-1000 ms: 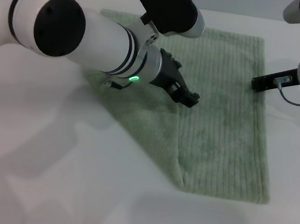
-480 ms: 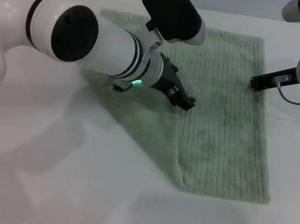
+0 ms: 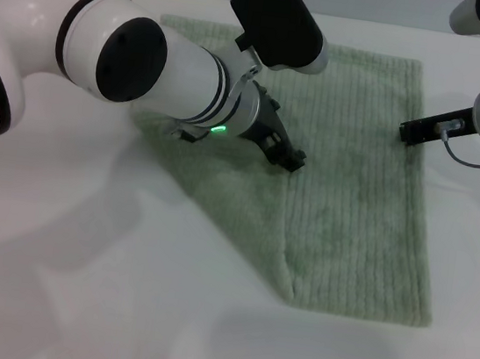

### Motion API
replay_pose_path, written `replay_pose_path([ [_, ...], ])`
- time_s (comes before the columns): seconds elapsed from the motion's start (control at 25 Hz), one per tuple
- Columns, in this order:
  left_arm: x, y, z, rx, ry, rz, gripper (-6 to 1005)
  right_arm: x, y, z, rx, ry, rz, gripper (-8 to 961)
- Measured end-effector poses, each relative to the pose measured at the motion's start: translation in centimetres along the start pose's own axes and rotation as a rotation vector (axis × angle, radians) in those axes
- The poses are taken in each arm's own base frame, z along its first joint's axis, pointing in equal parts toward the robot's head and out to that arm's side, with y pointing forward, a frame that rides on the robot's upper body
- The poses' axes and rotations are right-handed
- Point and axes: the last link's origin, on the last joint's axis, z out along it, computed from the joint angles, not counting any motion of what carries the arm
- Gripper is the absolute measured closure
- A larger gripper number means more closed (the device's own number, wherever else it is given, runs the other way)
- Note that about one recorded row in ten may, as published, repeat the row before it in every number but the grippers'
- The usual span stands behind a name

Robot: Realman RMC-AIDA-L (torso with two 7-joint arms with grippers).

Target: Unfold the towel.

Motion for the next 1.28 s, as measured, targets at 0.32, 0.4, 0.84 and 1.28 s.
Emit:
replay_pose_path([
  [0.32,-0.46,-0.14,0.23,-0.002,-0.028,-0.001,151,0.0,0.04,0.01,0.0,0.0,-0.002,953],
  [0.4,-0.45,-0.14,0.23,-0.001,-0.028,-0.001,151,0.0,0.04,0.02,0.0,0.001,-0.002,953],
  [0.84,-0.26,0.0,0.21,-0.011,-0.047,0.021,153,-0.06,0.07,0.01,-0.001,0.0,-0.003,954],
  [1.28,0.3,0.07,0.16,-0.017,-0.055,0.042,414,-0.05,0.07,0.01,-0.001,0.001,-0.003,954],
])
